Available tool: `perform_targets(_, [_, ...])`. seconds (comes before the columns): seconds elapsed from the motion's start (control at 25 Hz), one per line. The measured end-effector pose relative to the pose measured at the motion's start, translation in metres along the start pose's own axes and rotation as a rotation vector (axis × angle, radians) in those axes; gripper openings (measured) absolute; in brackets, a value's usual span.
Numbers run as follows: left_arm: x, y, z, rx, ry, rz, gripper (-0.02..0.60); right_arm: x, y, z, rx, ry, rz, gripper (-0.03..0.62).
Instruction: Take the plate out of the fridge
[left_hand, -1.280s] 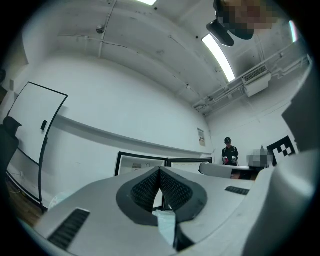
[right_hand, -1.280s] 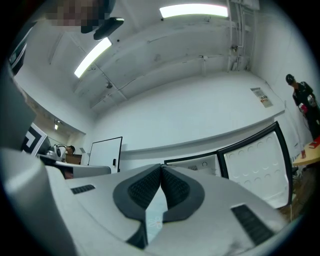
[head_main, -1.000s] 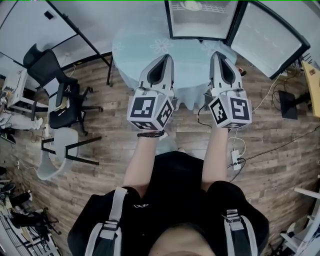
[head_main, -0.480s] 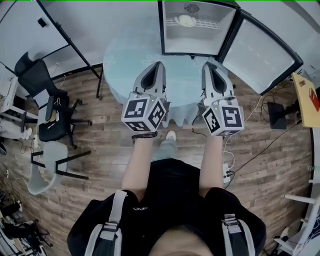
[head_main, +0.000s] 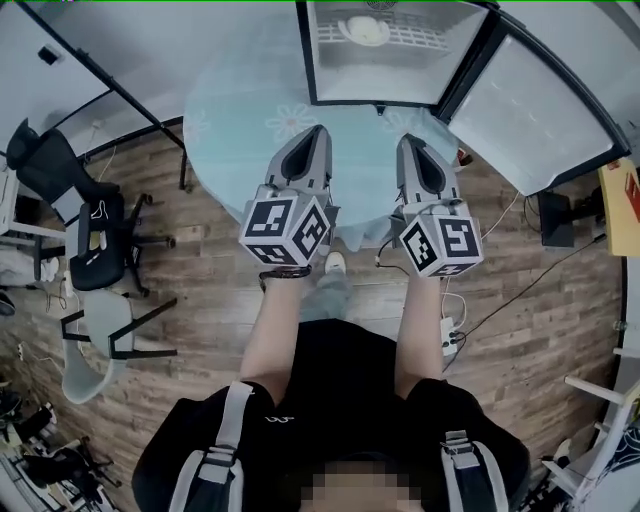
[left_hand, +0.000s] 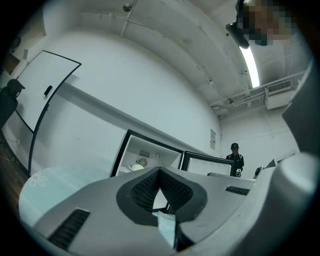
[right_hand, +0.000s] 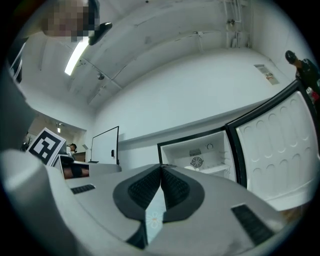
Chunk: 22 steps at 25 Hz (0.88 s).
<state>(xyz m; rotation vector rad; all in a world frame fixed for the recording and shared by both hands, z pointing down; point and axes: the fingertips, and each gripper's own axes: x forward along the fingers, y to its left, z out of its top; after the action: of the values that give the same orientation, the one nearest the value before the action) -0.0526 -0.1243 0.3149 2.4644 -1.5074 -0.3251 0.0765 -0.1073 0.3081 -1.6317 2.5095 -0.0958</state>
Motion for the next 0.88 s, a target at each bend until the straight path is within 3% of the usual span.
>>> perform_targets(0.32, [0.079, 0.029, -0.031, -0.062, 0.065, -0.001, 0.015, 0.046, -0.062, -0.015, 0.030, 0.048, -0.066, 0.006])
perform_targets(0.6, [0.133, 0.066, -0.011, -0.082, 0.010, 0.036, 0.015, 0.107, -0.062, -0.002, 0.003, 0.044, 0.013, 0.008])
perform_targets(0.72, [0.151, 0.066, -0.015, -0.099, 0.025, -0.011, 0.071, 0.126, -0.060, -0.006, 0.006, 0.063, 0.030, 0.044])
perform_targets(0.88, [0.163, 0.064, -0.022, -0.104, 0.044, -0.039, 0.071, 0.139, -0.061, -0.013, 0.005, 0.083, 0.029, 0.044])
